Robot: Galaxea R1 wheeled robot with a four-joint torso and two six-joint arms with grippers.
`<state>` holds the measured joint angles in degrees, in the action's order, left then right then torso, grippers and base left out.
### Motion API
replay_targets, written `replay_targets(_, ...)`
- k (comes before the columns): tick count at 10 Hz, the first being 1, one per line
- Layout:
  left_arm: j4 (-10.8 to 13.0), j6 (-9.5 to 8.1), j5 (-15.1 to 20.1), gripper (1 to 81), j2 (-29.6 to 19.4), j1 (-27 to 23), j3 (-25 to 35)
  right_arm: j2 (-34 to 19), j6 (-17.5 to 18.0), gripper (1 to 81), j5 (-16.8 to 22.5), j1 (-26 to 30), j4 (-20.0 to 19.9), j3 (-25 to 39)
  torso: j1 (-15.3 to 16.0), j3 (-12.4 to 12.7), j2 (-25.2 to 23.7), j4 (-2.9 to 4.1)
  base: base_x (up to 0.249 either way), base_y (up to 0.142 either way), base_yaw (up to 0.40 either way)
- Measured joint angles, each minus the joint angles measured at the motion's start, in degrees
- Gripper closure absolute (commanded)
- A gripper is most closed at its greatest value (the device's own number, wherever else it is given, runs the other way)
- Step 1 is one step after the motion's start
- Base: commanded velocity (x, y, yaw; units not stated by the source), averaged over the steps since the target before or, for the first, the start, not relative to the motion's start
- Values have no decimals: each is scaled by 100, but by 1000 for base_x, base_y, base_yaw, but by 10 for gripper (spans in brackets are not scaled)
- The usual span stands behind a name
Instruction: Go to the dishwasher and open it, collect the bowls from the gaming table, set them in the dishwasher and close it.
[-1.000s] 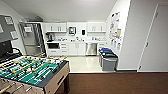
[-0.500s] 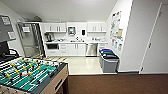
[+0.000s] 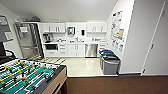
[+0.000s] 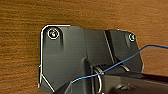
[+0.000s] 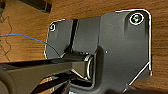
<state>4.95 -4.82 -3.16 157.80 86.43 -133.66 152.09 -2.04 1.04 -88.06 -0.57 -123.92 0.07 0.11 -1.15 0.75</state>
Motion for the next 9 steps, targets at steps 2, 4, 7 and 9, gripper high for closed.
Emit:
replay_targets(2,0,0,-4,10,61,0,-44,0,0,10,0,0,0,0,0,0,0,0,193,0,0)
replay_targets(4,1,0,-4,10,72,0,-71,0,-2,10,1,0,2,0,0,0,0,0,197,0,0)
replay_targets(7,1,0,-4,10,161,-2,-118,17,-11,10,4,30,5,0,0,0,0,0,209,0,0)
replay_targets(9,1,0,-9,10,207,-2,-197,30,-5,10,-2,52,0,-6,2,0,0,0,209,0,0)
